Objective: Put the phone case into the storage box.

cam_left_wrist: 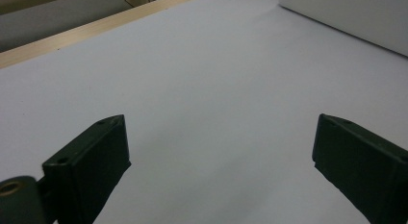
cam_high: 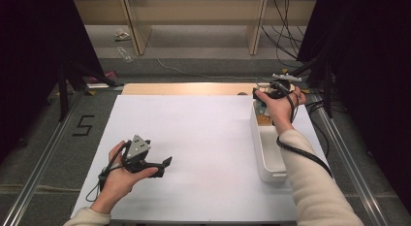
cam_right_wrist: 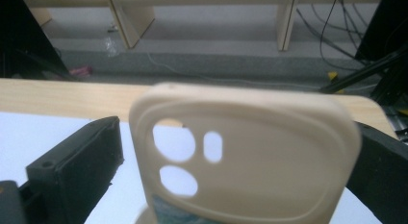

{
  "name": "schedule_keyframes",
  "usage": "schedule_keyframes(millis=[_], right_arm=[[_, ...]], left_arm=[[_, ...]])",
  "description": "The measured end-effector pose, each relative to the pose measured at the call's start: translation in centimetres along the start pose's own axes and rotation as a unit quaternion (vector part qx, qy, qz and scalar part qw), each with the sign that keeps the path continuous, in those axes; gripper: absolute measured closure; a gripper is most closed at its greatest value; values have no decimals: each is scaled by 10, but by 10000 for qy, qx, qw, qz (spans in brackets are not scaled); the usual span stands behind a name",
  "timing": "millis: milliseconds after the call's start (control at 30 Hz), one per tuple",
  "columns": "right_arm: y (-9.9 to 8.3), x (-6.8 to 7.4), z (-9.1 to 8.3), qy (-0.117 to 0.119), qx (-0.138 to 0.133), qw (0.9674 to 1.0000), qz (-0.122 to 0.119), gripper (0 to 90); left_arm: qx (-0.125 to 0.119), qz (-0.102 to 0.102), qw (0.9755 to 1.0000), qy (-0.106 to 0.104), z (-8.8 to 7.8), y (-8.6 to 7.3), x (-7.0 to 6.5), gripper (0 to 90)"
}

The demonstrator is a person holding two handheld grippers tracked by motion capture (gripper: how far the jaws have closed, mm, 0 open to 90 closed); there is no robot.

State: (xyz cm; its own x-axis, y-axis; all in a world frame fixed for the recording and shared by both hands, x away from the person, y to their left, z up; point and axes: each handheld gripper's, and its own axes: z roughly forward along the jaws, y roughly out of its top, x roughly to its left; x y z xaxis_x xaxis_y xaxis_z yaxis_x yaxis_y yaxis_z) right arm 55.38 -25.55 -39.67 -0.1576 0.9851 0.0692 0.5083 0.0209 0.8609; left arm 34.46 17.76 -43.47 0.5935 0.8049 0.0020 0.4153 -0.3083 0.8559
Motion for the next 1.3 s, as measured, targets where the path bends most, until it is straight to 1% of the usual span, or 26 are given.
schedule_keyframes(millis=[133,267,367,500,567,700,1000,1133,1233,1300], right_arm=[[4,0,-3,-29,-147,9999,22,3],[7,0,-6,-46,-233,9997,47,3],[6,0,-8,-72,-269,9996,66,4],[7,3,-13,-119,-330,9994,14,3],[10,4,-15,-79,-365,9993,5,3],[14,5,-19,-118,-442,9989,-26,5],[20,6,-32,17,-658,9978,-121,40],[22,7,-39,78,-701,9974,-156,42],[22,9,-44,152,-729,9970,-211,51],[21,10,-47,181,-715,9968,-315,55]], left_arm=[[-1,8,10000,4,0,0,0,51],[0,2,10000,3,0,0,0,51],[9,18,10000,-9,0,0,0,51],[19,24,10000,-10,0,0,-1,51],[19,32,10000,-13,0,0,-1,51],[14,31,10000,-14,0,0,-1,51],[19,12,10000,-13,0,-1,0,51],[8,2,10000,-14,0,0,0,51],[6,1,10000,-13,0,-1,1,51],[8,-8,10000,-12,0,-1,1,51]])
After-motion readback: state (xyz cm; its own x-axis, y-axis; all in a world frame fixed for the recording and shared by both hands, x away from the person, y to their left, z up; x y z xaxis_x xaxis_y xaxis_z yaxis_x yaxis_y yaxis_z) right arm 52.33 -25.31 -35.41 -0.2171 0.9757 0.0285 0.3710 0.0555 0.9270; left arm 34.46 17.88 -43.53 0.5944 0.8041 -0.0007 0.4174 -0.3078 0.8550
